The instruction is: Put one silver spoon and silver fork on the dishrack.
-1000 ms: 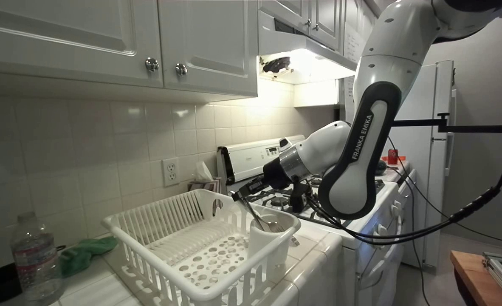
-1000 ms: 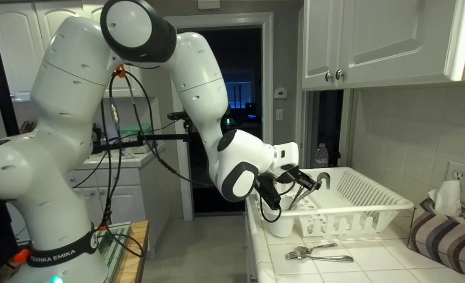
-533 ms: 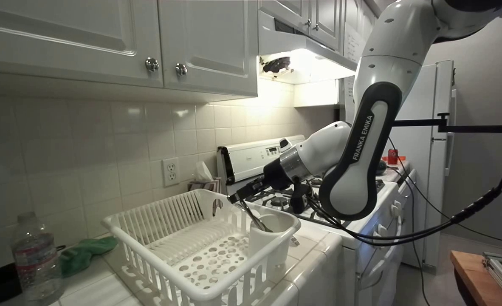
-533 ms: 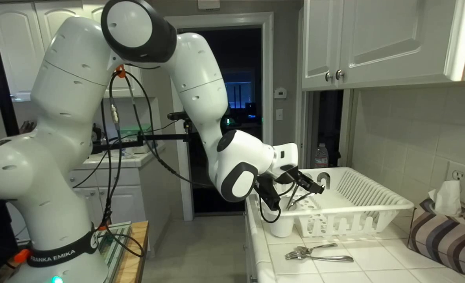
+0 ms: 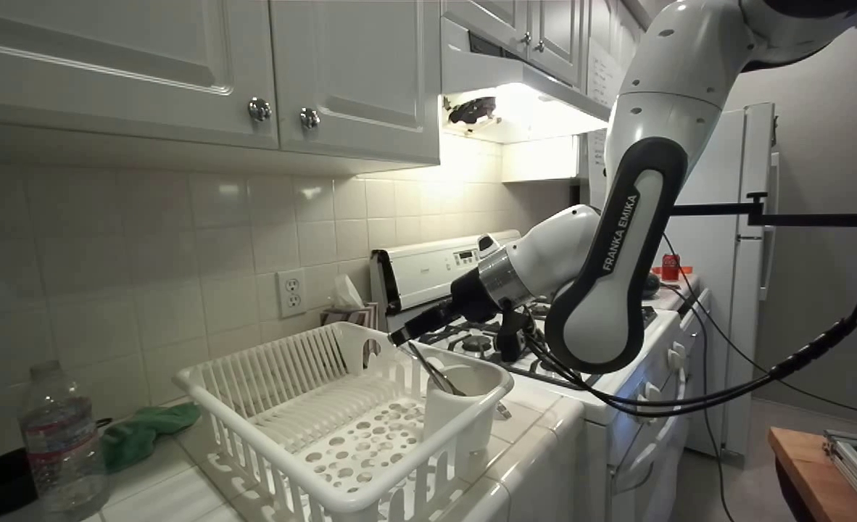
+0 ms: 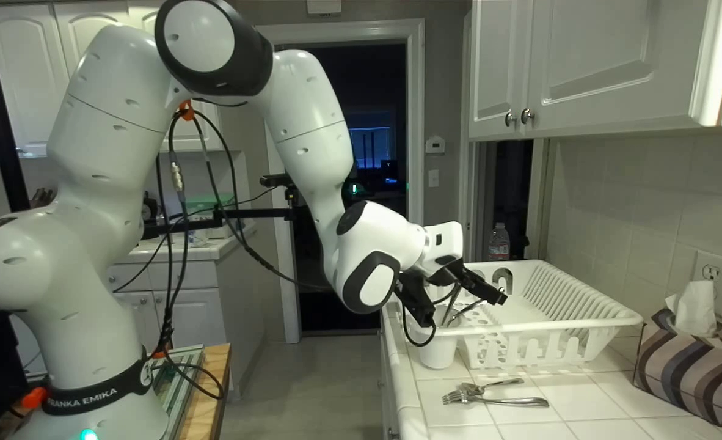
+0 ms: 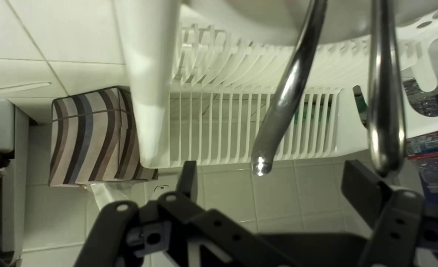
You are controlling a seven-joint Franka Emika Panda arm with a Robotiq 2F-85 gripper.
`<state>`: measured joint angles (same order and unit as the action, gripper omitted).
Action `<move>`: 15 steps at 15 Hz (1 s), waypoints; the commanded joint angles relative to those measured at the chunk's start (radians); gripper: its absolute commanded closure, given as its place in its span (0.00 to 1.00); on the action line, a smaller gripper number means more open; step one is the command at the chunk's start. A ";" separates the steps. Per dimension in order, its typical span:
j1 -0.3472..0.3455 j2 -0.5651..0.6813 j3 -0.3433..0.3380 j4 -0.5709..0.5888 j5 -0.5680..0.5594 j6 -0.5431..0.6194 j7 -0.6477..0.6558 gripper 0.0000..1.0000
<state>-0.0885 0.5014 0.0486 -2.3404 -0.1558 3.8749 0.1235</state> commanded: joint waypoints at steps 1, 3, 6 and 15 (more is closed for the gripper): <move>-0.006 -0.074 0.006 -0.046 0.015 -0.050 0.013 0.00; -0.008 -0.113 0.003 -0.062 0.009 -0.098 0.011 0.00; -0.013 -0.193 -0.005 -0.086 -0.003 -0.254 -0.007 0.00; -0.131 -0.387 0.109 -0.082 -0.053 -0.707 -0.017 0.00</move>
<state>-0.1550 0.1860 0.0803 -2.3915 -0.1943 3.2726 0.1202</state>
